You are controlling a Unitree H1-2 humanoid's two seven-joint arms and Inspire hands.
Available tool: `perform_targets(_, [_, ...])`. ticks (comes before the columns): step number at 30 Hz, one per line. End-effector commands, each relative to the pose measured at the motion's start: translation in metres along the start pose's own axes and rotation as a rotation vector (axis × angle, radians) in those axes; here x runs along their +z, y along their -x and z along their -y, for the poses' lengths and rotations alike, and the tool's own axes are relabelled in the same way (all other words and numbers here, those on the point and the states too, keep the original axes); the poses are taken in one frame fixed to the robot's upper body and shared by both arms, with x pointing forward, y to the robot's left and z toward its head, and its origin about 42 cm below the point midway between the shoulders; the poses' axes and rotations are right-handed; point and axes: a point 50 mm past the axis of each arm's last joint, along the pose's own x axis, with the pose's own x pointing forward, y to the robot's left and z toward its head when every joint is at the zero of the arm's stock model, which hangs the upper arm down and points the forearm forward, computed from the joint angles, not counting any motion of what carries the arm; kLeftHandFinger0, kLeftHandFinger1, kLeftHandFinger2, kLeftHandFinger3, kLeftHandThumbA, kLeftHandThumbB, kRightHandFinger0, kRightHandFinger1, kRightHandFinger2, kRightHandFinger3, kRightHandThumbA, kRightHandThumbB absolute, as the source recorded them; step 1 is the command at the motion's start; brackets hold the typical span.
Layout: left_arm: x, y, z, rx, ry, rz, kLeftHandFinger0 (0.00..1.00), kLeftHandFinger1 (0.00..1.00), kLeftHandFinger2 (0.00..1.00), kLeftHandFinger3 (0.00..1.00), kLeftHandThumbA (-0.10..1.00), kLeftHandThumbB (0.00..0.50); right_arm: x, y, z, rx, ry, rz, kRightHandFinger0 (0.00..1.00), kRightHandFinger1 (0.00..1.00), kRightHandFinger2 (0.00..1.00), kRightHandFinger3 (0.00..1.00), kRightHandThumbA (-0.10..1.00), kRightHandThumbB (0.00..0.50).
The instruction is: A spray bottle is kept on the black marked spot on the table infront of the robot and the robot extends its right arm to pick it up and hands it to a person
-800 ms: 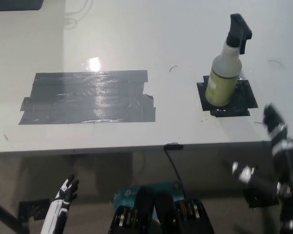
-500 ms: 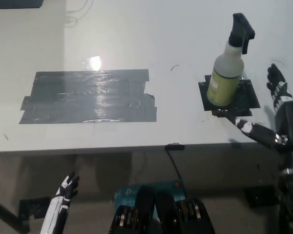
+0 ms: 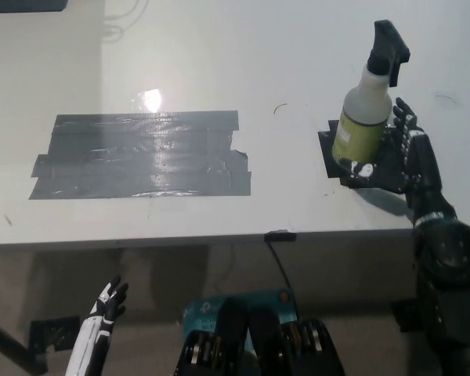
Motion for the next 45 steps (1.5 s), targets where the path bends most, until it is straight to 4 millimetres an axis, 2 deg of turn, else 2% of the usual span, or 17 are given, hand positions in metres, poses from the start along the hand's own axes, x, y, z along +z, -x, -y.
perform_targets(1, [0.006,-0.002,-0.002,0.016,-0.006,0.055,1.0,1.0,1.0,1.0,1.0,0.336,0.036,-0.027,-0.005,-0.02,-0.009,0.067,1.0,1.0,1.0,1.0,1.0,0.379])
perform_targets(12, [0.009,-0.004,-0.003,0.007,-0.022,0.062,1.0,1.0,1.0,1.0,1.0,0.347,0.044,-0.037,-0.023,0.01,-0.032,0.058,1.0,1.0,1.0,1.0,1.0,0.351])
perform_targets(20, [0.01,-0.003,-0.003,0.0,-0.026,0.066,1.0,1.0,1.0,1.0,1.0,0.35,0.027,-0.042,-0.025,0.007,-0.059,0.009,1.0,1.0,1.0,1.0,1.0,0.368])
perform_targets(26, [0.01,-0.004,-0.003,-0.004,-0.028,0.068,1.0,1.0,1.0,1.0,1.0,0.352,0.017,-0.045,-0.027,0.011,-0.058,-0.015,1.0,1.0,1.0,1.0,1.0,0.36])
perform_targets(29, [0.011,-0.006,-0.002,-0.006,-0.023,0.072,1.0,1.0,1.0,1.0,1.0,0.356,0.023,-0.049,-0.03,0.018,-0.055,0.009,1.0,1.0,1.0,1.0,1.0,0.385])
perform_targets(31, [0.01,-0.006,-0.002,-0.005,-0.025,0.072,1.0,1.0,1.0,1.0,1.0,0.354,0.031,-0.05,-0.032,0.022,-0.056,0.043,1.0,1.0,1.0,1.0,1.0,0.382])
perform_targets(33, [0.012,-0.008,-0.001,-0.009,-0.018,0.076,1.0,1.0,1.0,1.0,1.0,0.347,0.041,-0.05,-0.035,0.025,-0.072,0.09,1.0,1.0,1.0,1.0,1.0,0.342])
perform_targets(36, [0.011,-0.008,-0.001,-0.012,-0.021,0.074,1.0,1.0,1.0,1.0,1.0,0.347,0.045,-0.049,-0.038,0.027,-0.091,0.114,1.0,1.0,1.0,1.0,0.99,0.353])
perform_targets(37, [0.011,-0.008,-0.001,-0.014,-0.03,0.076,1.0,1.0,1.0,1.0,1.0,0.344,0.047,-0.048,-0.04,0.022,-0.112,0.124,1.0,1.0,1.0,1.0,0.9,0.36])
perform_targets(38, [0.011,-0.007,-0.001,-0.016,-0.041,0.078,1.0,1.0,1.0,1.0,1.0,0.343,0.048,-0.047,-0.042,0.016,-0.136,0.134,1.0,1.0,1.0,1.0,0.89,0.36])
perform_targets(39, [0.012,-0.007,-0.001,-0.018,-0.043,0.079,1.0,1.0,1.0,1.0,1.0,0.339,0.049,-0.046,-0.044,-0.013,-0.123,0.135,0.76,0.72,0.9,1.0,0.71,0.34])
perform_targets(40, [0.012,-0.007,-0.001,-0.018,-0.044,0.079,1.0,1.0,1.0,1.0,1.0,0.338,0.049,-0.046,-0.044,-0.032,-0.116,0.131,0.59,0.65,0.85,0.93,0.67,0.328])
perform_targets(41, [0.012,-0.007,-0.001,-0.017,-0.043,0.08,1.0,1.0,1.0,1.0,1.0,0.332,0.048,-0.047,-0.044,-0.077,-0.088,0.124,0.3,0.37,0.51,0.56,0.43,0.192])
perform_targets(42, [0.012,-0.007,-0.001,-0.016,-0.042,0.082,1.0,1.0,1.0,1.0,1.0,0.327,0.045,-0.047,-0.045,-0.139,-0.046,0.111,0.09,0.17,0.26,0.26,0.23,0.19])
perform_targets(43, [0.012,-0.008,0.0,-0.018,-0.041,0.077,1.0,1.0,1.0,1.0,1.0,0.327,0.042,-0.047,-0.045,-0.152,-0.035,0.089,0.0,0.12,0.37,0.29,-0.09,0.18])
perform_targets(44, [0.012,-0.008,0.0,-0.018,-0.04,0.076,1.0,1.0,1.0,1.0,1.0,0.328,0.038,-0.047,-0.045,-0.148,-0.037,0.071,0.0,0.17,0.48,0.4,-0.1,0.166])
perform_targets(45, [0.013,-0.009,-0.001,-0.017,-0.037,0.077,1.0,1.0,1.0,1.0,1.0,0.332,0.034,-0.047,-0.046,-0.141,-0.036,0.06,0.02,0.28,0.64,0.58,-0.1,0.157])
